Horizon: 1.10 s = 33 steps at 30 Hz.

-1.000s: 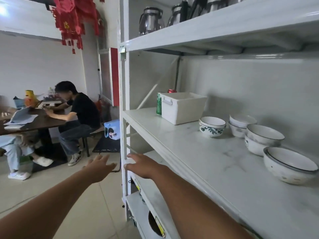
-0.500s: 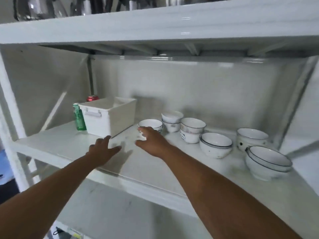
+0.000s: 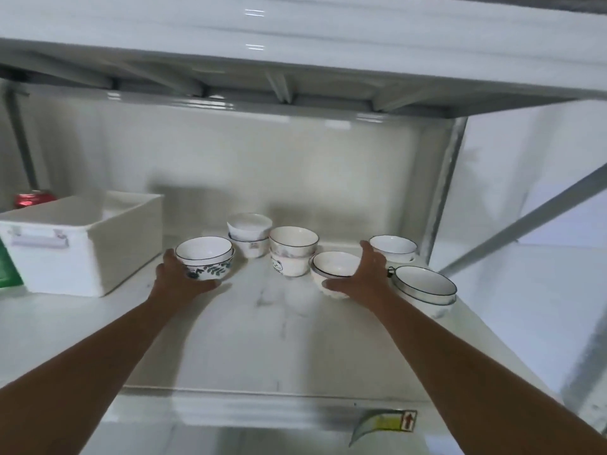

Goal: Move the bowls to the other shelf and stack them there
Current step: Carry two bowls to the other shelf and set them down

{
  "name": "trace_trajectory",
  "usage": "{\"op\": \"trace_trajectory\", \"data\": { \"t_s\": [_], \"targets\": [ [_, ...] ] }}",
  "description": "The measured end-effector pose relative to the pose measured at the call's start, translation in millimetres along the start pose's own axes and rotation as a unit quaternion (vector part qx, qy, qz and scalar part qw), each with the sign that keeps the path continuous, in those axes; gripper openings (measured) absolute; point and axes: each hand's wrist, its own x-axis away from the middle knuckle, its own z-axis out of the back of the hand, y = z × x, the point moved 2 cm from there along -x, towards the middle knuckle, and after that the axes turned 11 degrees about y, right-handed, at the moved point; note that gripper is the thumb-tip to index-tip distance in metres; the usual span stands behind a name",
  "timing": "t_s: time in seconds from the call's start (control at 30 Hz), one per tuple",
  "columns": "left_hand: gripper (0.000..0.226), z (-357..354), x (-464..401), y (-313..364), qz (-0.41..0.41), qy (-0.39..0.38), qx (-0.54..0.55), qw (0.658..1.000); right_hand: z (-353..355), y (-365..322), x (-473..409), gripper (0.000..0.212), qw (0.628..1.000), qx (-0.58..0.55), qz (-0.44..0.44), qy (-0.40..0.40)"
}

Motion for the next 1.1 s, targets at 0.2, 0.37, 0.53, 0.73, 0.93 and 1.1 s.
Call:
{"op": "trace_trajectory", "data": {
  "t_s": [0.2,0.37,0.53,0.73,0.93,1.1],
  "targets": [
    [0.148,-13,-2,11,-0.016,0.021,0.083,0.996,-12,16,2,0.13,0.99,-0.125,-0.064,-0.028],
    [0.146,-20,-8,13,-0.056,0.039,0.077,0.995,-17,22,-6,0.128,0.984,-0.167,-0.049,-0.024],
    [0.112,-26,-23,2,-0.089,0.076,0.054,0.992,-19,27,-13,0.126,0.98,-0.193,-0.024,-0.031],
    [0.091,-32,-26,1,-0.1,0.116,0.041,0.987,-19,30,-14,0.121,0.978,-0.205,-0.023,-0.033],
    [0.103,-29,-27,-5,-0.086,0.078,0.024,0.993,-17,31,-11,0.123,0.974,-0.219,-0.034,-0.041],
    [0.121,-23,-8,4,-0.085,0.049,0.055,0.994,-12,32,-4,0.125,0.976,-0.213,-0.032,-0.042]
  ]
}}
